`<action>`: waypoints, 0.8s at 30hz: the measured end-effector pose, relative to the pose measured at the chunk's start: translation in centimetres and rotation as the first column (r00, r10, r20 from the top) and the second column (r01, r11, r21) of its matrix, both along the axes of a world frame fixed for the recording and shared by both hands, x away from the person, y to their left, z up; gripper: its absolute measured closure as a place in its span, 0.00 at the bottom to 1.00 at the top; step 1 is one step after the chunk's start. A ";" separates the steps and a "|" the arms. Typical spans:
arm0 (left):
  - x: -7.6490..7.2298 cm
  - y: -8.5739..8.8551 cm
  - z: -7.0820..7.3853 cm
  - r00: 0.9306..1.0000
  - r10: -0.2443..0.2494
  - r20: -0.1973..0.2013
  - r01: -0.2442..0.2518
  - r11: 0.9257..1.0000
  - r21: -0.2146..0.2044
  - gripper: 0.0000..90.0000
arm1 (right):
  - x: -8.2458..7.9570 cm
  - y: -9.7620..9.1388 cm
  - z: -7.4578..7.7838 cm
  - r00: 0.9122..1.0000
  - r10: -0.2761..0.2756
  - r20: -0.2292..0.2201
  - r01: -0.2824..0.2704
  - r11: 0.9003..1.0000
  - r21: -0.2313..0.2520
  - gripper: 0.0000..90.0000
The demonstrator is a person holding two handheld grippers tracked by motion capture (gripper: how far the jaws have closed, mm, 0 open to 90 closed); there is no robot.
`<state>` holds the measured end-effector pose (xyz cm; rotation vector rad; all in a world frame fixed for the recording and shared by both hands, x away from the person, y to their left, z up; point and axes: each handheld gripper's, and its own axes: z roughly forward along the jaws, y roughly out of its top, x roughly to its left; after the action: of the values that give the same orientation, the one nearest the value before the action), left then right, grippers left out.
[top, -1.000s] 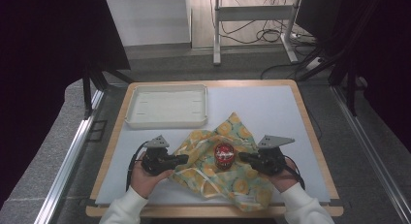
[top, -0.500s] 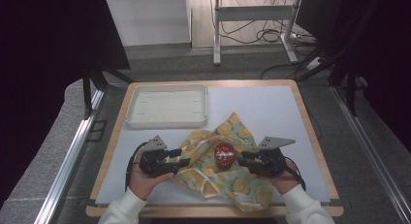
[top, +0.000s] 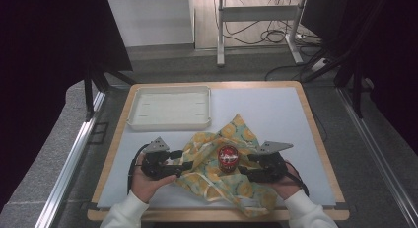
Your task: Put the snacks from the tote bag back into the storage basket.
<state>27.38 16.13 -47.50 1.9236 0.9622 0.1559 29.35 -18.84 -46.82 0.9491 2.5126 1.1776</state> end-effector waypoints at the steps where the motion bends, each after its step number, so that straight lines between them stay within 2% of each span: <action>1: 0.0 0.0 0.0 1.000 -0.001 -0.001 0.001 1.000 0.001 0.43 | 0.0 0.1 -0.1 1.000 -0.002 -0.001 0.002 1.000 -0.003 0.44; 7: 0.1 0.0 -0.1 1.000 0.003 -0.006 -0.003 1.000 0.002 0.42 | 0.3 0.7 -0.5 1.000 -0.028 -0.007 0.027 0.999 -0.031 0.37; 19: 0.0 0.0 -0.1 1.000 0.000 -0.008 0.000 1.000 0.000 0.42 | 1.5 3.6 -0.9 0.998 -0.047 -0.032 0.045 0.997 -0.060 0.28; 24: 0.0 0.0 -0.3 1.000 0.001 -0.015 -0.001 1.000 -0.001 0.42 | 2.1 5.2 -1.5 0.997 -0.066 -0.034 0.063 0.993 -0.097 0.24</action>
<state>27.36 16.15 -47.80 1.9258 0.9727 0.1422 31.40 -13.66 -48.33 1.0281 2.5218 1.0195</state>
